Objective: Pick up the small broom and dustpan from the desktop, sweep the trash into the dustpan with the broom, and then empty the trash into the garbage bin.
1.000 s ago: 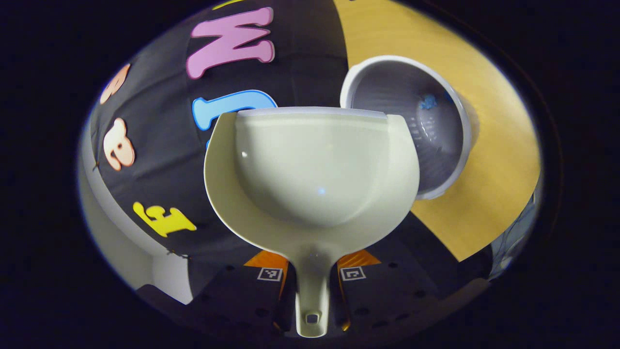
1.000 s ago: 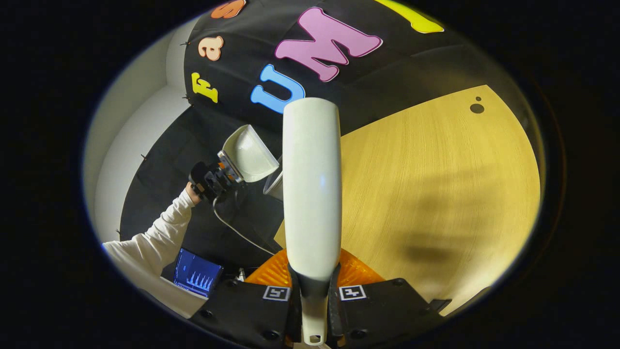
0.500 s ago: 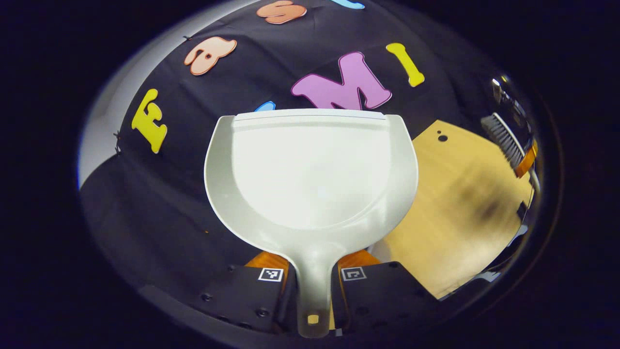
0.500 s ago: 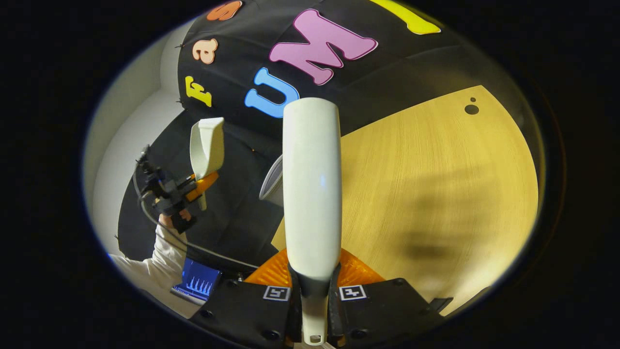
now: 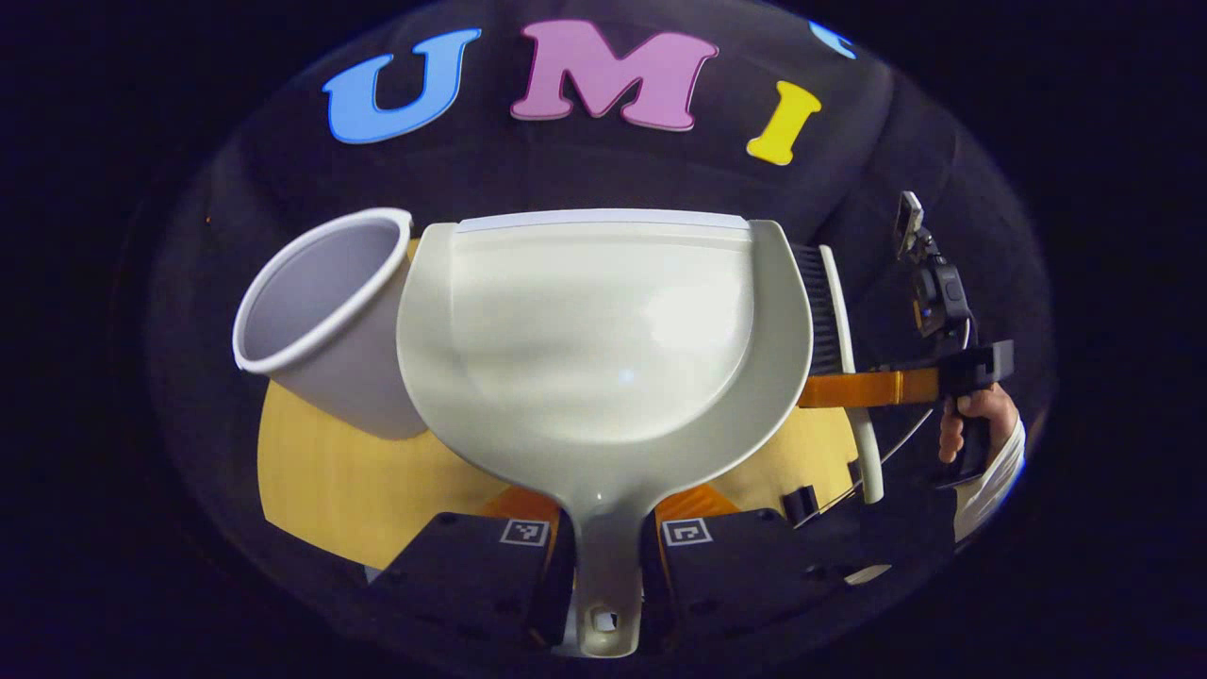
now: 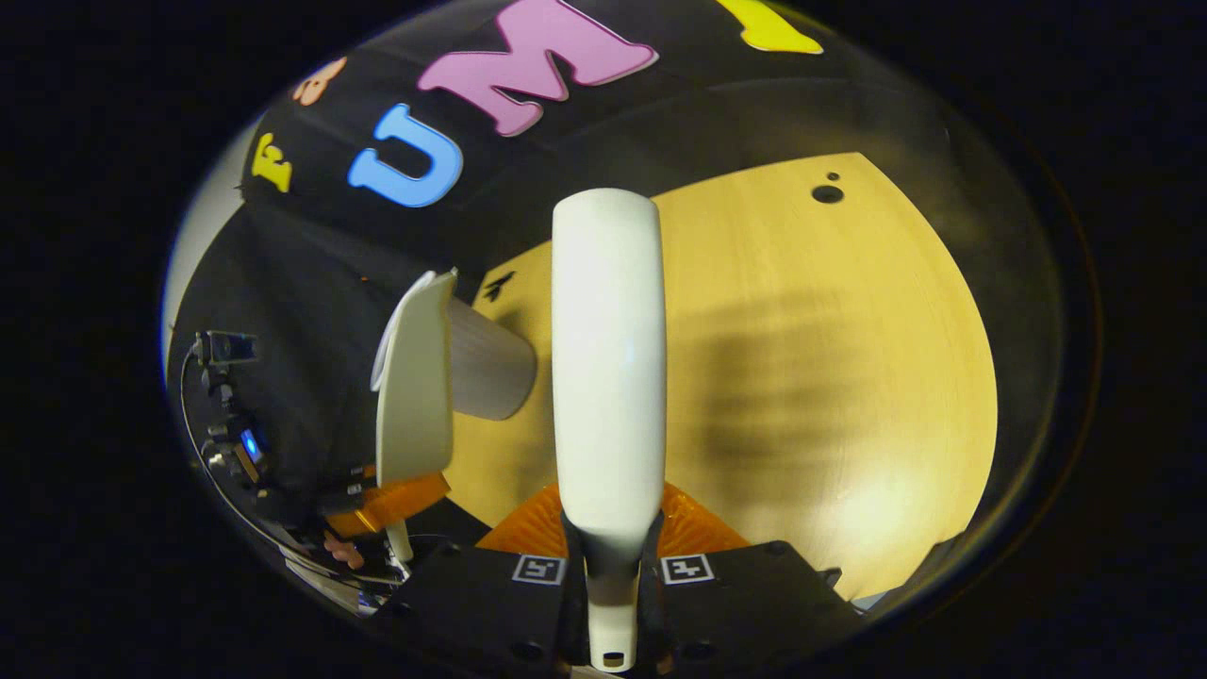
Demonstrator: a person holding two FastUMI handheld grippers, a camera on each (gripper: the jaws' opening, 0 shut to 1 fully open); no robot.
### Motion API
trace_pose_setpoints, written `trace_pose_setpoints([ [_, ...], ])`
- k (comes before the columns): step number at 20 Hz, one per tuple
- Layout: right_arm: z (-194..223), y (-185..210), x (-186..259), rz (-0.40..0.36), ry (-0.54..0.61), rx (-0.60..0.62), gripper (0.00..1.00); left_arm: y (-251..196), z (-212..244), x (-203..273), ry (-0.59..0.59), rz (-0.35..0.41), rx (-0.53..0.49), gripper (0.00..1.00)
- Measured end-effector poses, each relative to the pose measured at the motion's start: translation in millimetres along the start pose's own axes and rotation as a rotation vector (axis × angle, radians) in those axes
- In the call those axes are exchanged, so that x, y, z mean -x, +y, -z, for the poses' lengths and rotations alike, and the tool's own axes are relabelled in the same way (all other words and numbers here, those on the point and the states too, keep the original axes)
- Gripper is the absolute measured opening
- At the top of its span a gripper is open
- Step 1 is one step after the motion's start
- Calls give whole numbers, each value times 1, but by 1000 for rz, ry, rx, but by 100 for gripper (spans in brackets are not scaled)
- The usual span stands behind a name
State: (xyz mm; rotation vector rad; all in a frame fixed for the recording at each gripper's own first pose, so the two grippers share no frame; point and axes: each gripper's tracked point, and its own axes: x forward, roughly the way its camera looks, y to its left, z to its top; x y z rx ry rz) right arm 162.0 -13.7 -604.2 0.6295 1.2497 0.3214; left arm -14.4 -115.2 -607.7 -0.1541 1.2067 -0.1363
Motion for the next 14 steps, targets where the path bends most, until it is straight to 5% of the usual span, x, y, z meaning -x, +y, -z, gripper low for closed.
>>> trace_pose_setpoints([
  [4, 35, -48, -47, 240, 112, 48, 22, 14, 40, -70, 191, -89, 33, 28],
  [14, 102, -88, -104, 446, 322, 79, 18, 13, 41, -86, 296, -155, 69, 28],
])
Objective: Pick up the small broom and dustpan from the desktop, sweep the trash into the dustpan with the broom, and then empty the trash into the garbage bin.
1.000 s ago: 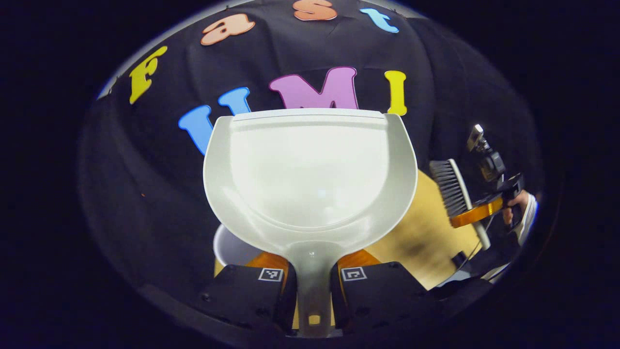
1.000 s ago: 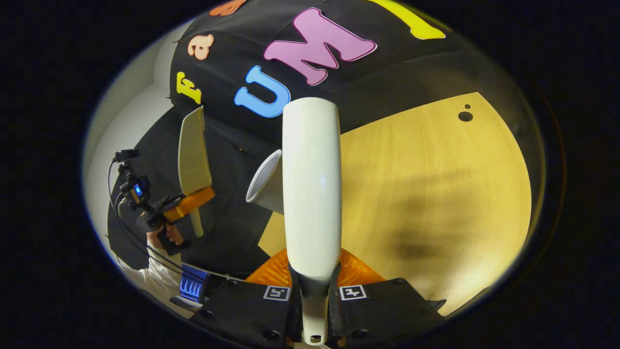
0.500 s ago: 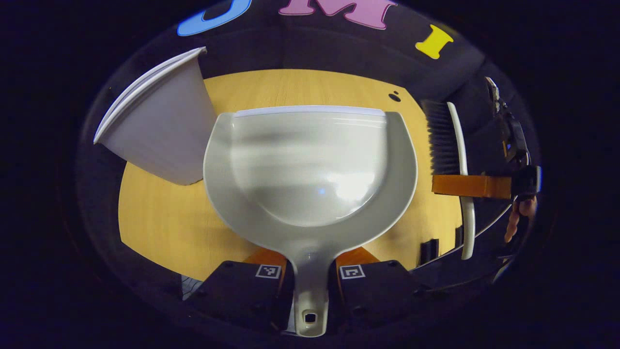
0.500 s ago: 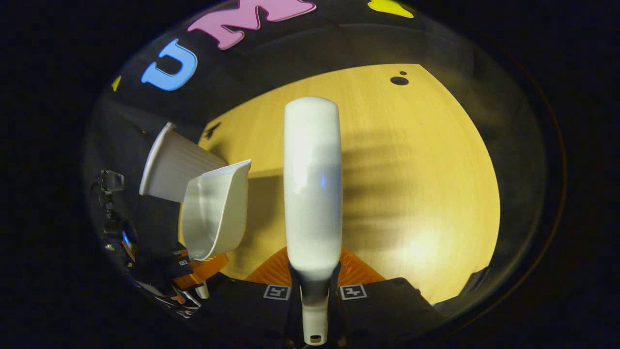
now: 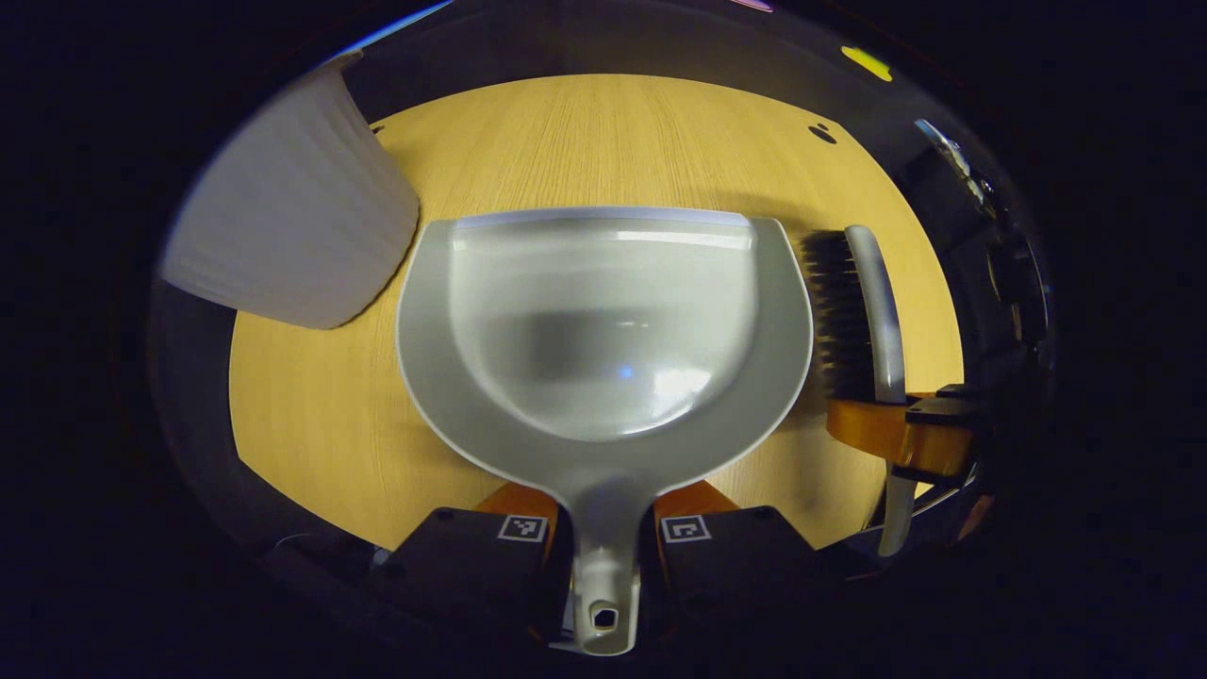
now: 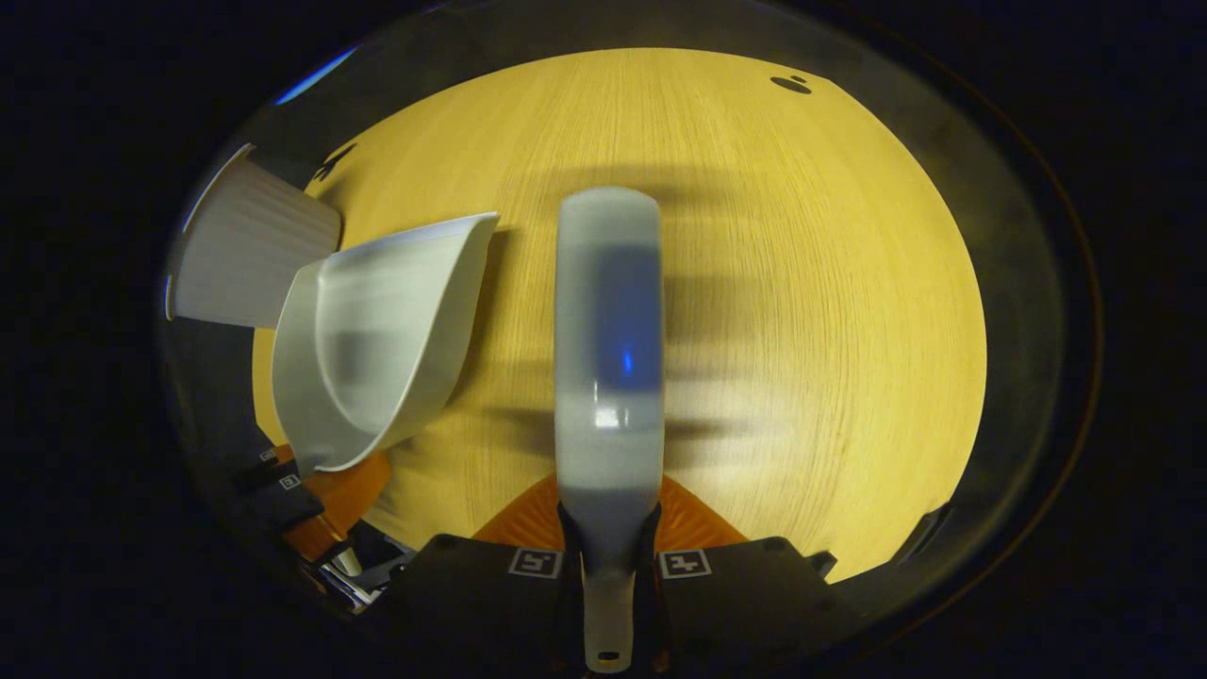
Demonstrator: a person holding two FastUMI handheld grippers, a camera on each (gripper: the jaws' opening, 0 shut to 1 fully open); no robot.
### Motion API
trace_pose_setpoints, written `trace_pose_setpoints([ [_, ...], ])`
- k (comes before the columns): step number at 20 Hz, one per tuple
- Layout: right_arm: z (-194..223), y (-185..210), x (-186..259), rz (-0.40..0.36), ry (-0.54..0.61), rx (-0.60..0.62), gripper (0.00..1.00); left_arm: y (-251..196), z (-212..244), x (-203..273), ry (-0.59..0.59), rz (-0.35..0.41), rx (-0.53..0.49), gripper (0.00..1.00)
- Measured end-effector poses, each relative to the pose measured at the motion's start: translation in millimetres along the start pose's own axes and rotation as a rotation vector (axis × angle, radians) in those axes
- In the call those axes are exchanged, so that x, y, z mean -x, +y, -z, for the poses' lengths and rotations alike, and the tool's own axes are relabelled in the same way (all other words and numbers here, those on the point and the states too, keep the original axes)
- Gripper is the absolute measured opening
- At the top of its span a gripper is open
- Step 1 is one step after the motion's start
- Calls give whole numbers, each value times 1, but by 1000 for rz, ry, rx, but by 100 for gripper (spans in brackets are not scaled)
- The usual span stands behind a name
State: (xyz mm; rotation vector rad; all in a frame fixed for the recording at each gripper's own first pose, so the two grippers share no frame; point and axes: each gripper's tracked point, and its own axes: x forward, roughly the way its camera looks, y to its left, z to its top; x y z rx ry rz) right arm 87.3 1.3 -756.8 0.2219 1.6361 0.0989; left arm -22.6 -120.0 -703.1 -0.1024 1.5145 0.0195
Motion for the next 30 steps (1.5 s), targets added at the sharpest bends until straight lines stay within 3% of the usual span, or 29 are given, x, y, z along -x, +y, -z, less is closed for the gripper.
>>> trace_pose_setpoints([
  [6, 4, -7, -16, 58, 55, 7, 23, 0, 6, -21, 62, -14, -10, 28],
  [11, 9, -5, -21, 55, 85, 23, 26, -2, 8, -29, 113, -20, -25, 28],
  [13, 9, -3, -22, 54, 94, 14, 34, -3, 10, -29, 130, -23, -28, 29],
  [14, 9, -4, -22, 54, 95, 13, 31, -4, 9, -29, 132, -22, -34, 29],
  [18, 12, -1, -20, 53, 101, 20, 39, -6, 13, -29, 143, -3, -42, 33],
  [19, 14, 2, -21, 54, 102, 21, 43, -8, 15, -29, 148, 1, -35, 58],
  [21, 14, 3, -20, 57, 98, 28, 67, -10, 18, -26, 149, 0, -32, 83],
  [23, 16, -1, -18, 68, 88, 25, 84, -11, 18, -25, 133, 5, -28, 83],
  [24, 15, -2, -16, 79, 75, 25, 98, -13, 18, -22, 127, 7, -21, 82],
  [30, 17, 0, 15, 51, -17, 45, 97, -18, 17, 7, 33, 5, -107, 83],
])
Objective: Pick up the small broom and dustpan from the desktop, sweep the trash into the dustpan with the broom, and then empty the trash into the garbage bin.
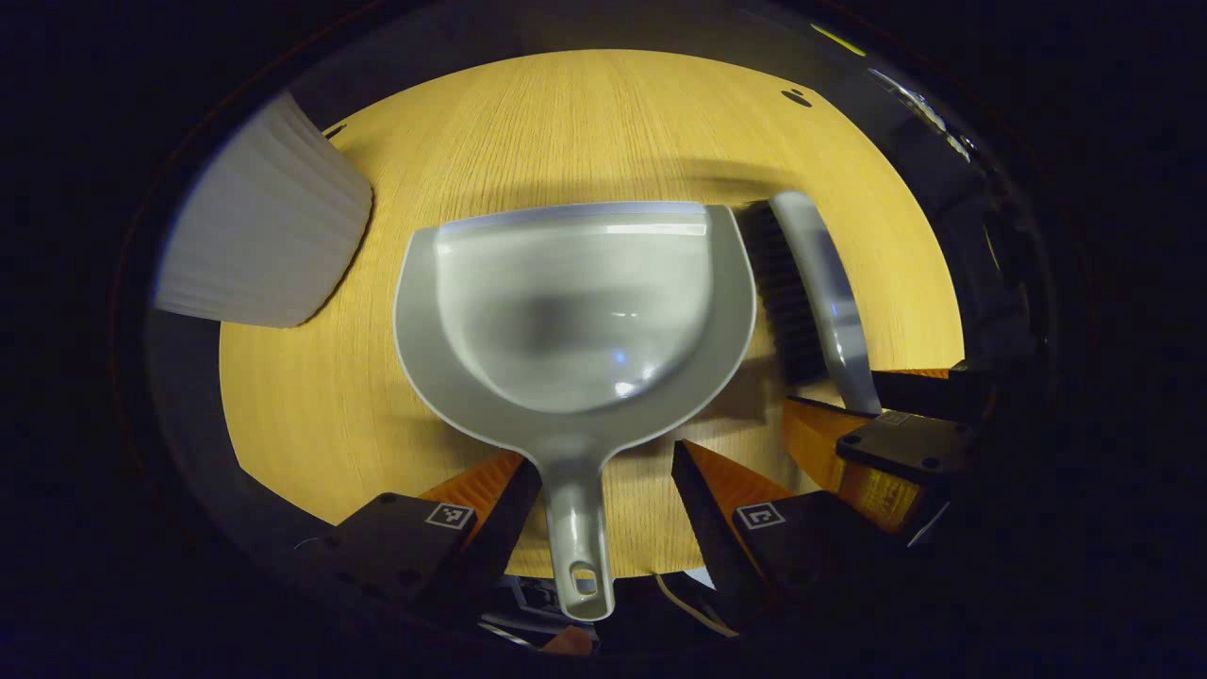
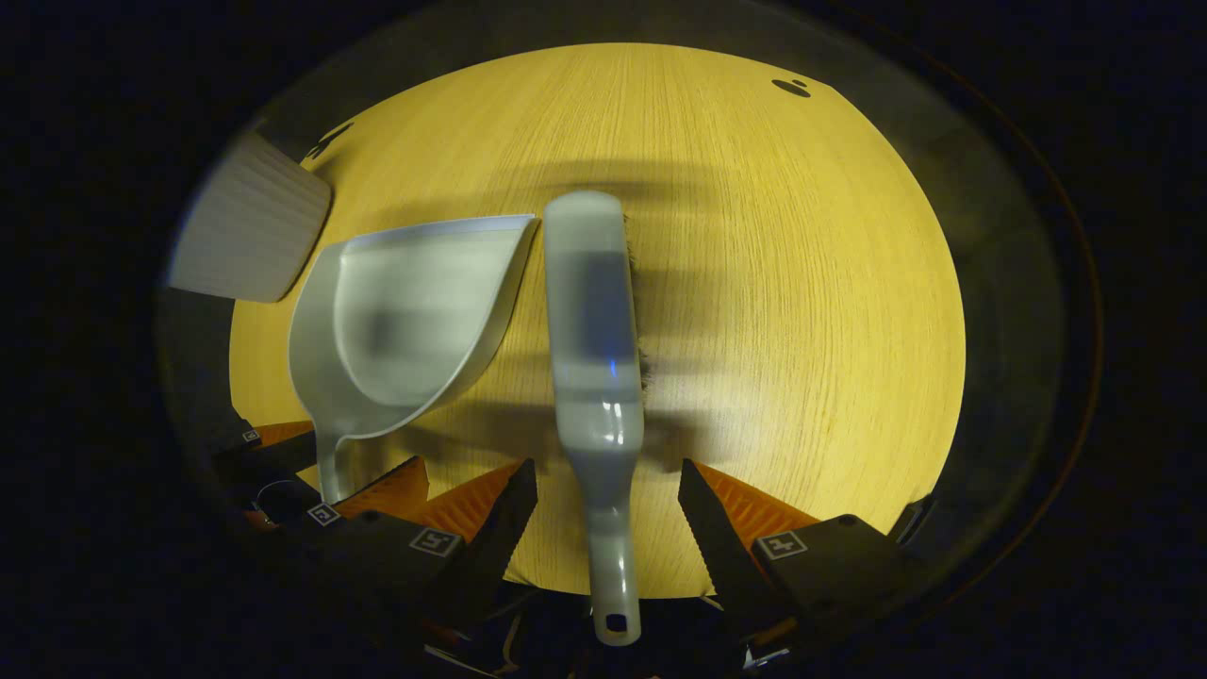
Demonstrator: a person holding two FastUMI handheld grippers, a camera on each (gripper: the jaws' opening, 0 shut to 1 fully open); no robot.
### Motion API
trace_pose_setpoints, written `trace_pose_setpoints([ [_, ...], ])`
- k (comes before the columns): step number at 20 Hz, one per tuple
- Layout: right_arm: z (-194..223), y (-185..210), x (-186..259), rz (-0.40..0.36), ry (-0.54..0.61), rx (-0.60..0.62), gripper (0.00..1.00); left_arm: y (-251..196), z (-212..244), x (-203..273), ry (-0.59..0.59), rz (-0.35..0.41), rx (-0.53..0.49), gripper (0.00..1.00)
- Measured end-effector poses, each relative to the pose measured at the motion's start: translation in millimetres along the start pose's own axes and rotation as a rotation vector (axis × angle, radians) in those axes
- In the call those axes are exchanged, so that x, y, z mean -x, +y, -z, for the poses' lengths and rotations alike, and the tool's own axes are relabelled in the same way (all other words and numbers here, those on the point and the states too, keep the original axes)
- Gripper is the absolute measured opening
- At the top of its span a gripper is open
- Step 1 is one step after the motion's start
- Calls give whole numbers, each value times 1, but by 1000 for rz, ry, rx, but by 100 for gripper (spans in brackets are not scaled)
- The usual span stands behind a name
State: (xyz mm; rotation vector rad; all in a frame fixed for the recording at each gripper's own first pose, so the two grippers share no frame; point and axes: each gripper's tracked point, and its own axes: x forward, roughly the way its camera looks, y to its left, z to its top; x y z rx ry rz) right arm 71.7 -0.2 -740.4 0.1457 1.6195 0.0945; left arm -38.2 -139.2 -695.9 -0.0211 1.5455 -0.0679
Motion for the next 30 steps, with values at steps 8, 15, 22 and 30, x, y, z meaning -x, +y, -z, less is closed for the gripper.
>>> trace_pose_setpoints([
  [8, 3, 12, 93, -40, -290, 36, 97, -14, 12, 86, -323, -7, -97, 83],
  [15, 20, 14, 194, -50, -592, -3, 96, -3, 25, 166, -691, 101, -46, 83],
  [22, 18, 31, 307, -11, -963, 105, 95, 31, 45, 242, -1041, 56, -13, 82],
  [30, 32, -2, 402, -42, -1304, 213, 95, 56, 101, 329, -1430, -55, 100, 81],
])
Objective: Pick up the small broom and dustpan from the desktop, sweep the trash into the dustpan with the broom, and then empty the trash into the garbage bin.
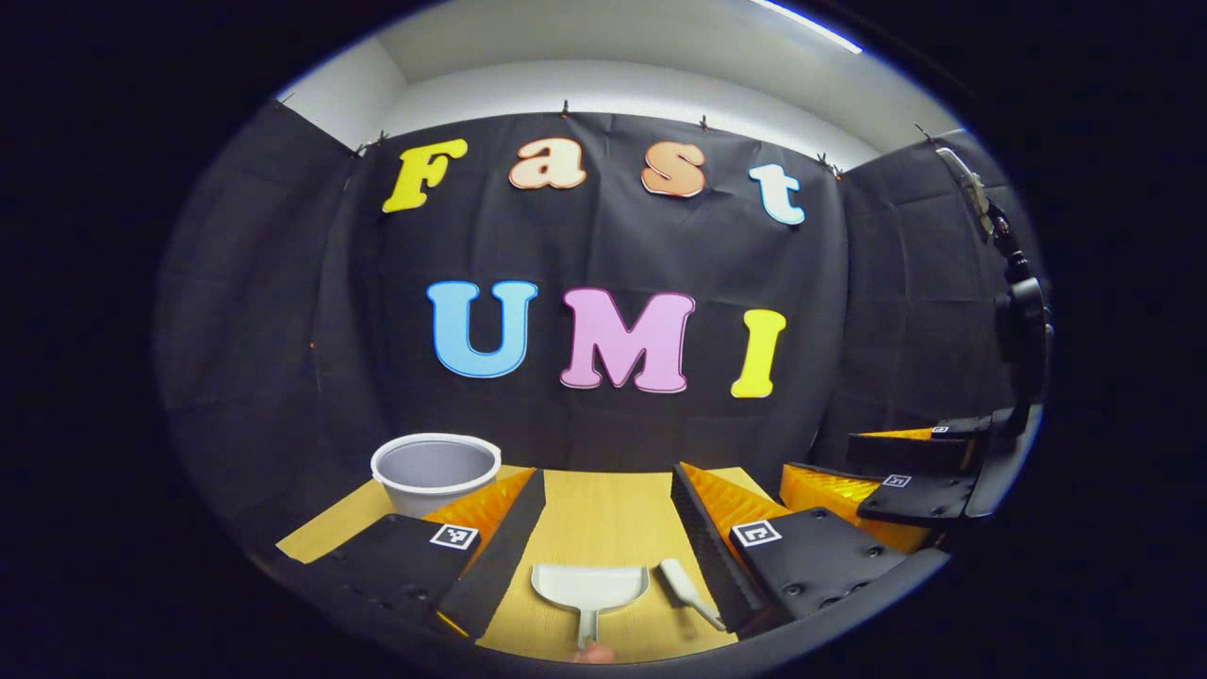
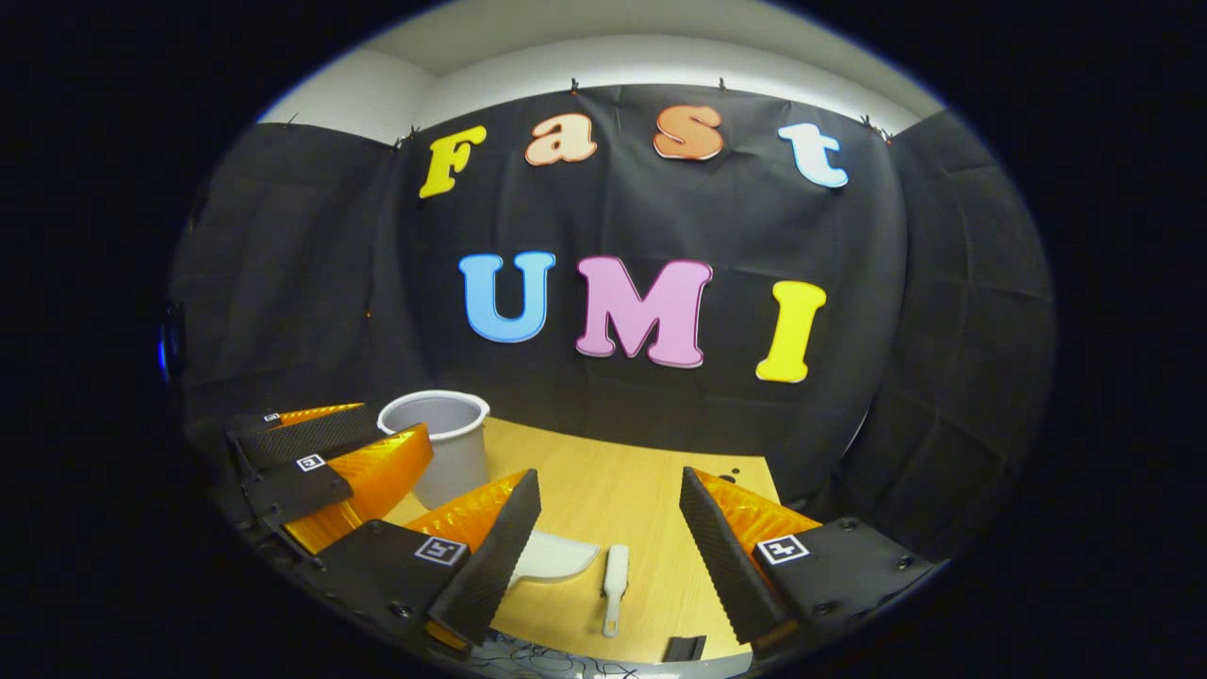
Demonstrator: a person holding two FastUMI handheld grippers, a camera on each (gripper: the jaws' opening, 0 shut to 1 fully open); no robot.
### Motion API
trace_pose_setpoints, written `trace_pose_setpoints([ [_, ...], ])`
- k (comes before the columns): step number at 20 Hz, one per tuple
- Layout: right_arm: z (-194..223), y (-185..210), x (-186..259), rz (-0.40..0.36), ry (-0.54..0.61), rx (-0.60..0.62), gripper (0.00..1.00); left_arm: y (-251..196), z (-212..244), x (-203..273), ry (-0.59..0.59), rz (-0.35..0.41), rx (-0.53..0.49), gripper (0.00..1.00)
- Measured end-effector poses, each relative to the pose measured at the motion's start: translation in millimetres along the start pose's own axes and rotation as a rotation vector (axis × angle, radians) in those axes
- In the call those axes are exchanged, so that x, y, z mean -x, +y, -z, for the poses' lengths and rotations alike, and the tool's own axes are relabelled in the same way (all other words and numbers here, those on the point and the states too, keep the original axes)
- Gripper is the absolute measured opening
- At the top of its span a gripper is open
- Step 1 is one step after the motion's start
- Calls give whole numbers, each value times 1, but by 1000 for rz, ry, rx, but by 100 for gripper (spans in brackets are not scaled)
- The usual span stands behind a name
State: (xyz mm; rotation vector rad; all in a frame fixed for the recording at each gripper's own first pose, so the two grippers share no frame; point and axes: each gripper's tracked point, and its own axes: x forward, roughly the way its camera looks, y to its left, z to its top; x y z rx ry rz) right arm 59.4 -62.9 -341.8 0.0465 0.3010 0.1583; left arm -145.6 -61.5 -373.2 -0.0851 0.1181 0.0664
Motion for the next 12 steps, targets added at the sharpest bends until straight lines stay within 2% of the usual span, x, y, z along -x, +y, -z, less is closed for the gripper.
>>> trace_pose_setpoints([
  [1, -9, -10, -2, 10, -48, -4, 92, 0, 1, 6, -25, -5, -2, 81],
  [2, -17, -19, 4, 14, -82, -12, 98, 0, -2, 10, -52, -15, -14, 80],
  [4, -27, -26, 23, 12, -151, -26, 94, 0, -8, 18, -77, -48, -49, 80],
  [5, -37, -31, 30, 20, -181, -26, 97, -2, -13, 22, -87, -49, -54, 80],
  [7, -54, -32, 31, 21, -220, -20, 94, 1, -16, 20, -86, -54, -47, 80],
  [10, -60, -39, 43, 4, -250, -19, 98, 3, -21, 19, -127, -77, -68, 81],
  [12, -64, -49, 54, 1, -279, -17, 94, 5, -22, 21, -149, -97, -87, 81],
])
